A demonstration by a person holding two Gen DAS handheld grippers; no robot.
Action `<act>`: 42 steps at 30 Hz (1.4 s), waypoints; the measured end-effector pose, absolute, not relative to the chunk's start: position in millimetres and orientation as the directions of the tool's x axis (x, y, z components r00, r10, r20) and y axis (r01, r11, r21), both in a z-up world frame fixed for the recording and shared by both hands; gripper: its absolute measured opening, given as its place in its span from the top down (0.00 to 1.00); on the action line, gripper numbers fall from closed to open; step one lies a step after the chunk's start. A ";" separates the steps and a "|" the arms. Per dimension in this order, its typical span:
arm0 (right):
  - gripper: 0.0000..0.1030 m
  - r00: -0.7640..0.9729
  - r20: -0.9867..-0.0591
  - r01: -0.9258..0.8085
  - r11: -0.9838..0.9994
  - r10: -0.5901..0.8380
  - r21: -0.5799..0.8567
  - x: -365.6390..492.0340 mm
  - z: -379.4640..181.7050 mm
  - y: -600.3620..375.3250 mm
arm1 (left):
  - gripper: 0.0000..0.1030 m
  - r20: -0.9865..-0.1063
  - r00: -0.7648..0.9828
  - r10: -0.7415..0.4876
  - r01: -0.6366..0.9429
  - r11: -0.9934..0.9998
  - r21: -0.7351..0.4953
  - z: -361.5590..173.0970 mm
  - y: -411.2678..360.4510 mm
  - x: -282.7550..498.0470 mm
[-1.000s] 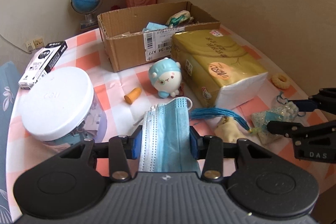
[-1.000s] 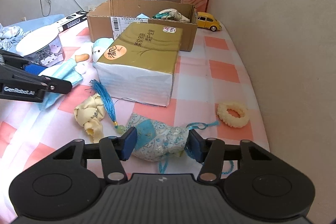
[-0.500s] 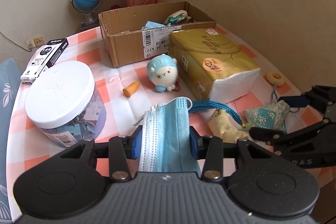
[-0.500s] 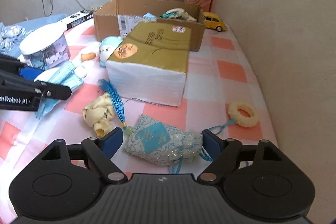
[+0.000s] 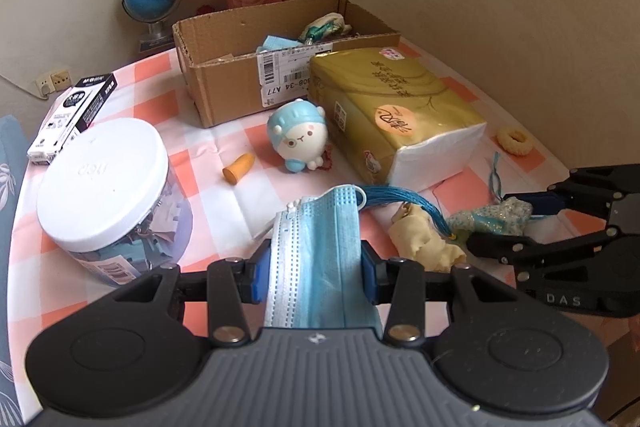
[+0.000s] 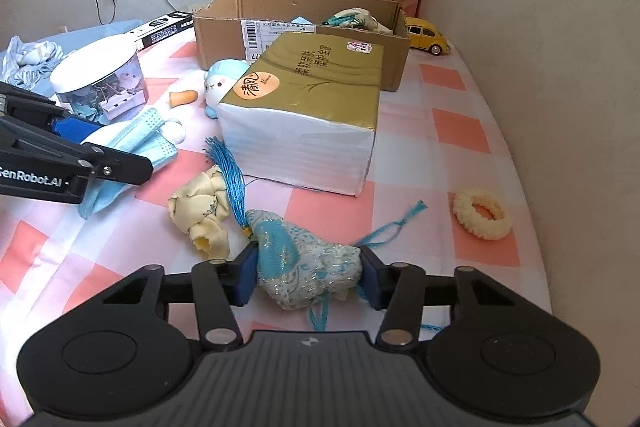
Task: Organize soft objects
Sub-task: 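Close right tool on the blue embroidered sachet while left tool holds the mask, then carry the sachet into the cardboard box with right tool and release it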
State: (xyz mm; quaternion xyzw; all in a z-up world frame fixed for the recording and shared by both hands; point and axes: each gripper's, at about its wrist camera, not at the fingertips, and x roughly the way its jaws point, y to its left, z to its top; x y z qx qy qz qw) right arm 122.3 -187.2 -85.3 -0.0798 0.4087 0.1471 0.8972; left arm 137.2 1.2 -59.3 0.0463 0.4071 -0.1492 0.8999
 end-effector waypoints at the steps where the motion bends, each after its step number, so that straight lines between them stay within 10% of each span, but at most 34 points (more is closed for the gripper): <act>1: 0.48 0.620 -0.759 -0.327 0.945 0.199 -0.019 122.0 -84.8 -188.0 | 0.59 -0.745 0.626 -0.230 0.310 0.950 -0.033 -57.7 1.0 135.9; 42: 0.47 0.683 -0.651 -0.432 0.902 0.331 0.006 288.4 67.4 -136.5 | 0.59 -0.673 0.704 -0.226 0.254 0.965 -0.059 -29.1 40.4 85.1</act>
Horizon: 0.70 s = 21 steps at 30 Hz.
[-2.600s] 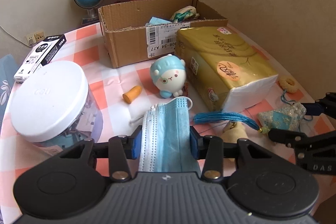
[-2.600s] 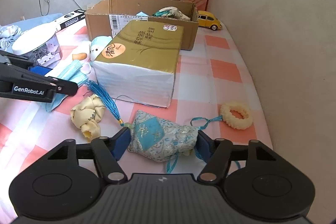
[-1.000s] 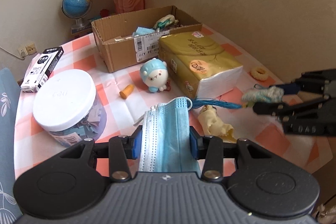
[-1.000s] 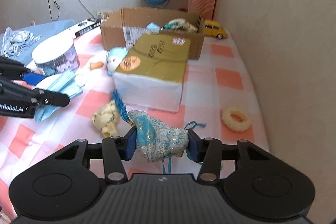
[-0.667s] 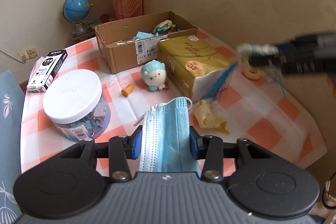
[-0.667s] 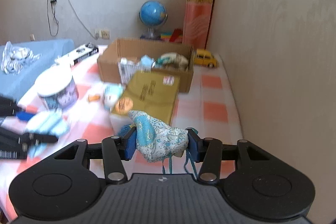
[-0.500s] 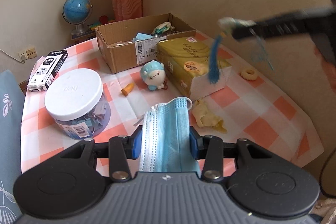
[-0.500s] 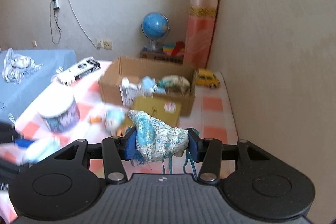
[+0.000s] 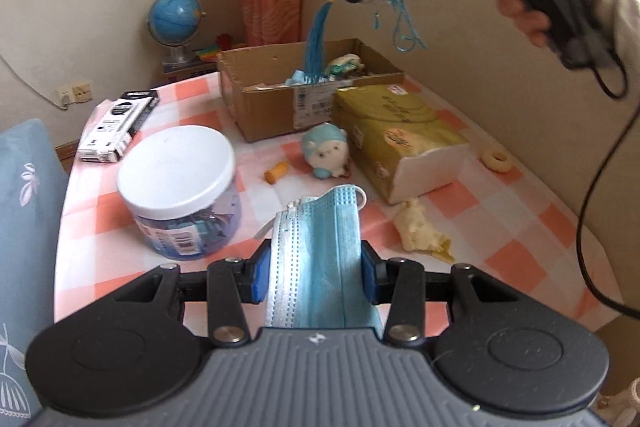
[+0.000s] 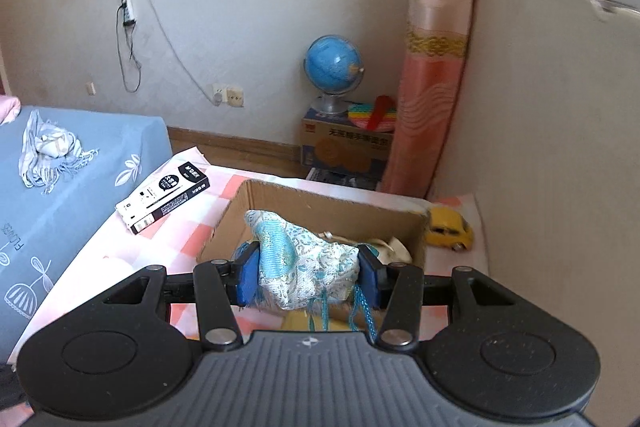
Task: Organize soft objects
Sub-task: 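Carry the sachet into the cardboard box with right tool and release it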
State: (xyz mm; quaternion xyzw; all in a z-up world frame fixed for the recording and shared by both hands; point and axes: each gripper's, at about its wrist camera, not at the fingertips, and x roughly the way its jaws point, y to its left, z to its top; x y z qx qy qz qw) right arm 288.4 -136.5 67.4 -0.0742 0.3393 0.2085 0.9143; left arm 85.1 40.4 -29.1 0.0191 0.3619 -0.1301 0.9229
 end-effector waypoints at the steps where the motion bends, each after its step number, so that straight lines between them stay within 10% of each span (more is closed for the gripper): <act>1: 0.47 0.678 -0.656 -0.436 0.900 0.332 0.004 295.9 66.3 -131.6 | 0.59 -0.670 0.713 -0.210 0.239 0.970 -0.049 -29.1 42.0 85.4; 10: 0.47 0.616 -0.711 -0.496 0.868 0.339 -0.015 361.0 42.9 -84.6 | 0.59 -0.683 0.714 -0.153 0.165 0.985 -0.048 -34.5 58.2 92.0; 14: 0.19 0.603 -0.722 -0.507 0.862 0.339 -0.019 378.9 27.5 -68.3 | 0.59 -0.689 0.712 -0.136 0.145 0.988 -0.045 -36.4 61.6 94.8; 21: 0.05 0.613 -0.701 -0.498 0.867 0.365 0.016 375.3 25.5 -75.4 | 0.59 -0.696 0.703 -0.148 0.161 0.986 -0.046 -38.3 57.8 97.2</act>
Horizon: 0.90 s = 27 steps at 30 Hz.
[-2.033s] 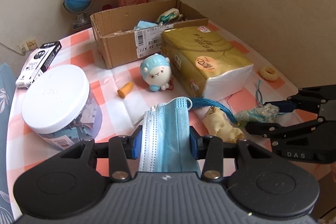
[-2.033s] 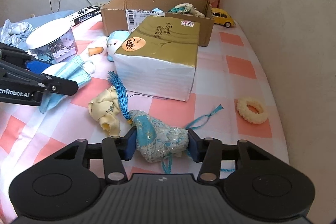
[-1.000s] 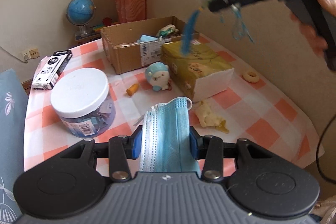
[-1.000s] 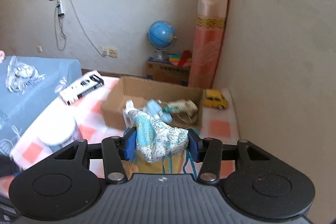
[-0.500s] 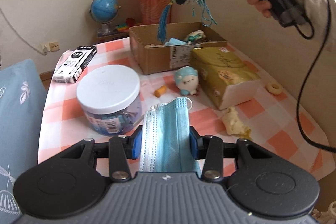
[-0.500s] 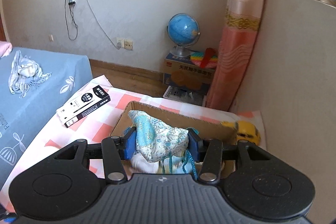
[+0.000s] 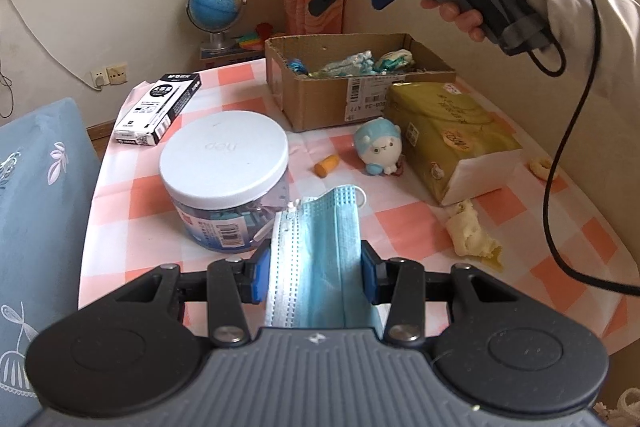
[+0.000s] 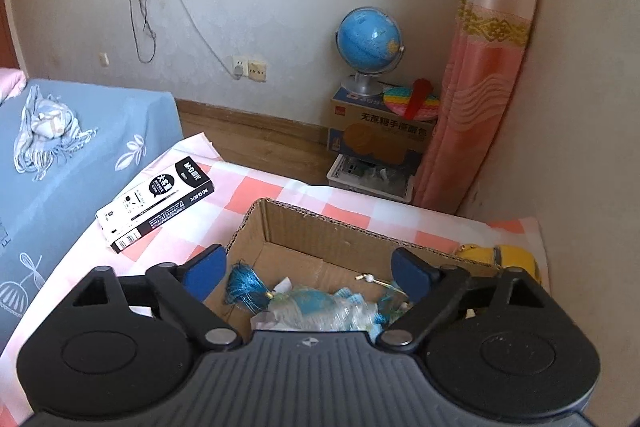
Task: Organize soft objects
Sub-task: 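Carry the sachet into the cardboard box with right tool and release it, then carry the blue mask into the cardboard box with left tool and release it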
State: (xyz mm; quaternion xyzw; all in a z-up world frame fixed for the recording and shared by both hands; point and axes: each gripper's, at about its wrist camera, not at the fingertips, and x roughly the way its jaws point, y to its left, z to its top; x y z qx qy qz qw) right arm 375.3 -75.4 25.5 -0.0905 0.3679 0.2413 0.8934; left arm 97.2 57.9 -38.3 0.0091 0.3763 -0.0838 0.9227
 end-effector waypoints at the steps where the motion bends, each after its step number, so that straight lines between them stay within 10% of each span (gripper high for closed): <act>1: 0.02 0.614 -0.697 -0.494 0.869 0.369 0.025 371.8 27.5 -79.5 | 0.59 -0.695 0.703 -0.152 0.166 0.985 -0.047 -37.9 56.9 96.9; 27: 0.00 0.693 -0.691 -0.218 0.973 0.205 0.070 191.6 4.3 -180.8 | 0.59 -0.702 0.685 -0.195 0.278 0.961 0.004 -5.9 33.6 110.9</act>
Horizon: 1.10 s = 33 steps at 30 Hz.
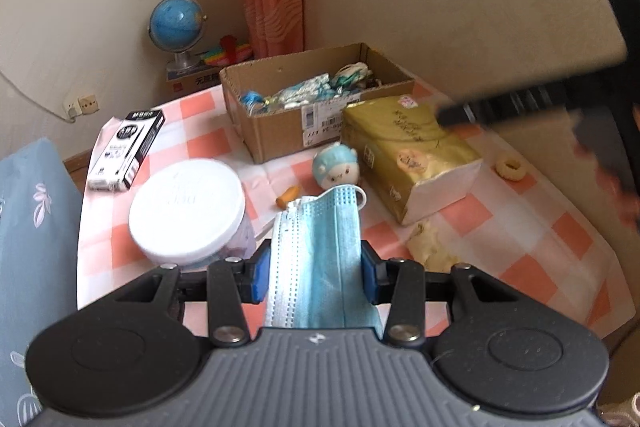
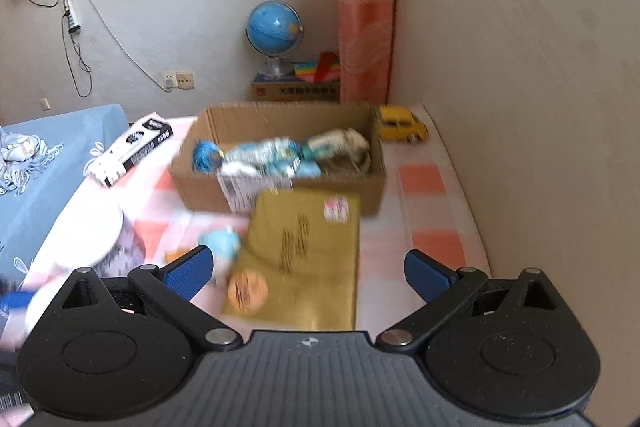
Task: Organize soft objects
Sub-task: 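Carry the blue mask into the cardboard box with left tool and release it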
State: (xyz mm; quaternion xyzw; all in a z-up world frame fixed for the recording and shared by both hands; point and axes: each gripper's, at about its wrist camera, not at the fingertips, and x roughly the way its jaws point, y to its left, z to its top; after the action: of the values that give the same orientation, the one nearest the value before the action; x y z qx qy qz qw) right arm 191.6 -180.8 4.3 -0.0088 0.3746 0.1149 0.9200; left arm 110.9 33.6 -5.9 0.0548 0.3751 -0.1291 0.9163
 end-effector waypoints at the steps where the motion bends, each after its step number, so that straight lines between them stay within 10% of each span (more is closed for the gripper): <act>1: 0.00 0.690 -0.695 -0.206 0.975 0.202 0.079 186.3 0.7 -184.3 | 0.59 -0.701 0.685 -0.197 0.283 0.959 0.007 -3.5 32.2 114.2; 33: 0.00 0.688 -0.711 -0.092 0.989 0.147 0.115 148.7 -24.2 -247.5 | 0.57 -0.723 0.683 -0.103 0.230 0.970 0.080 19.0 -10.7 350.2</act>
State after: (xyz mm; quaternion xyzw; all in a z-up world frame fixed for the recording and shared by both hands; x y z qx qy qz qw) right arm 148.7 -247.5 -24.2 0.0352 0.3895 0.0649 0.9181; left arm 350.2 -10.7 19.0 0.0822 0.3873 -0.0913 0.9137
